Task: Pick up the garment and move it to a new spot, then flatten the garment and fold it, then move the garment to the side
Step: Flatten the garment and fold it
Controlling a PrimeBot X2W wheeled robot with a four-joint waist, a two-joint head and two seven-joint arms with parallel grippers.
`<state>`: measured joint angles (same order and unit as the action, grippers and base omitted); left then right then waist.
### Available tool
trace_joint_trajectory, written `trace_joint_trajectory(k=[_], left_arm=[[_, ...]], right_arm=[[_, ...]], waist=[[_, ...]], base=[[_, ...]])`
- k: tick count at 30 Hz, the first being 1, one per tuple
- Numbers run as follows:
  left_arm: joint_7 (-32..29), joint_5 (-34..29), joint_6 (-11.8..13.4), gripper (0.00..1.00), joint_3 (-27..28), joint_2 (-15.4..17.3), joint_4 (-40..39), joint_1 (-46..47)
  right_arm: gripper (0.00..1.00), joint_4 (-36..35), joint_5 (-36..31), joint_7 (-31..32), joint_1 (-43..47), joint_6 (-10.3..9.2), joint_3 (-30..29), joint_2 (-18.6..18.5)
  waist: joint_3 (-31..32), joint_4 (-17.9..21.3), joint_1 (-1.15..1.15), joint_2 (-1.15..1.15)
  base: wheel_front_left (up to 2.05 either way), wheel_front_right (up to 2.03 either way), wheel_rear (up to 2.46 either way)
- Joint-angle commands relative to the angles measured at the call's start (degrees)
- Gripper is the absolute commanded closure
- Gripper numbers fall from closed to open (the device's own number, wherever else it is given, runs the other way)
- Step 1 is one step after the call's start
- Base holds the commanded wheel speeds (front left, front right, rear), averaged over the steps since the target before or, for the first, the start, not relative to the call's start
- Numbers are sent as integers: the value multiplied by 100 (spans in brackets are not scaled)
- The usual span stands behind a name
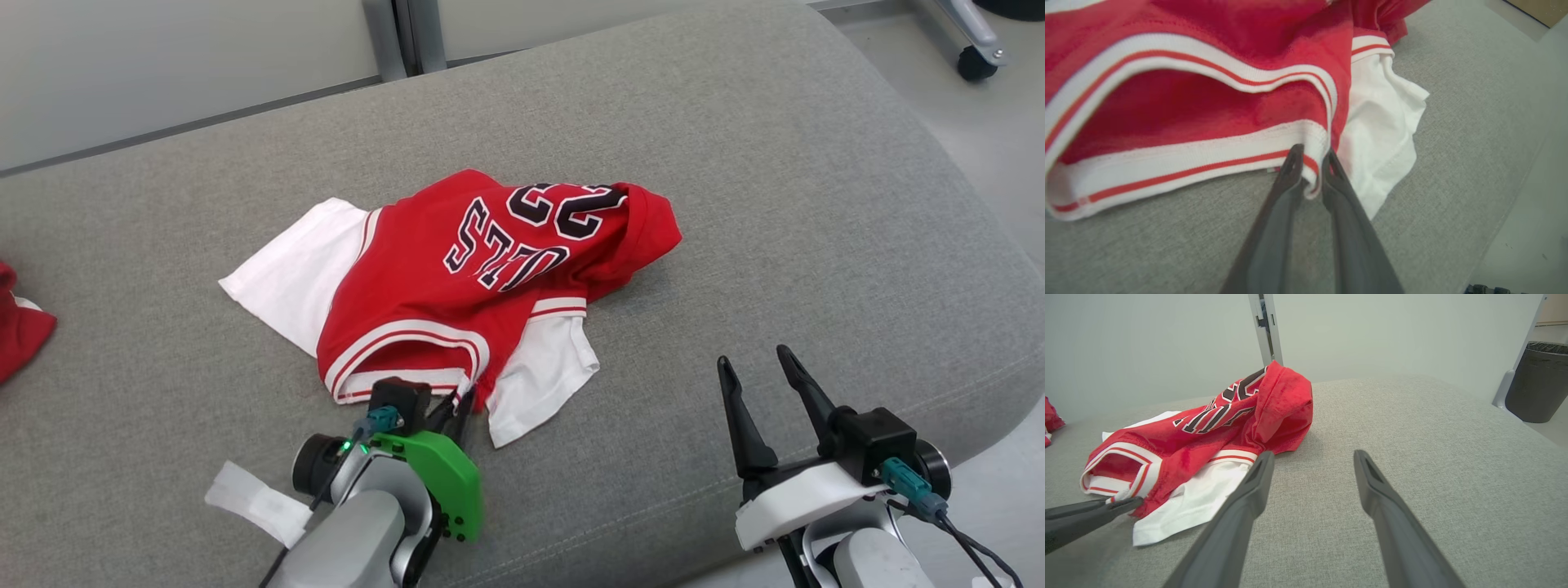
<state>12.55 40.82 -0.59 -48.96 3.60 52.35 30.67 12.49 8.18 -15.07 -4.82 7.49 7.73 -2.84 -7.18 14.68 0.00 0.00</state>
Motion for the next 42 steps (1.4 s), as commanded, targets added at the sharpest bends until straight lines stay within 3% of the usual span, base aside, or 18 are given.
trace_joint_trajectory(k=[1,11,17,18,27,32,37,38,39,40,42], left_arm=[[74,84,46,100,77,90,30,109],[120,140,134,100,527,650,-360,681],[-673,125,-12,100,526,1383,-273,1166],[-673,125,-12,100,526,1383,-273,1166],[-1645,319,-352,100,748,2683,40,1781],[-1699,373,-195,100,888,3032,104,1881],[-1452,417,-9,100,989,3074,131,1825],[-1416,446,2,96,1006,3048,133,1792],[-1406,502,-25,33,1030,2994,136,1749],[-1377,534,-33,0,1056,2918,112,1722],[-1306,571,-39,0,1066,2827,45,1717]], right_arm=[[0,-24,-34,-25,31,0,-33,-9],[0,-47,27,-25,12,0,-42,-9],[0,-50,67,-25,-114,0,20,-9],[0,-50,67,-25,-114,0,20,-9],[0,-130,108,-25,-235,0,-79,-8],[0,-156,176,-25,-280,0,-64,-7],[0,-118,198,-25,-396,0,9,-8],[0,-110,188,-25,-414,0,38,-7],[0,-93,175,-25,-420,0,72,-7],[0,-68,182,-25,-437,0,95,-8],[0,-16,180,-25,-495,0,147,-8]], waist=[[1,-11,0,0],[-27,-66,0,0],[-171,145,0,0],[-171,145,0,0],[-580,604,0,0],[-712,705,0,0],[-755,638,0,0],[-750,607,0,0],[-741,568,0,0],[-725,512,0,0],[-680,376,0,0]], base=[[0,0,0],[0,0,0],[0,0,0],[0,0,0],[0,0,0],[0,0,0],[0,0,0],[0,0,0],[0,0,0],[0,0,0],[0,0,0]])
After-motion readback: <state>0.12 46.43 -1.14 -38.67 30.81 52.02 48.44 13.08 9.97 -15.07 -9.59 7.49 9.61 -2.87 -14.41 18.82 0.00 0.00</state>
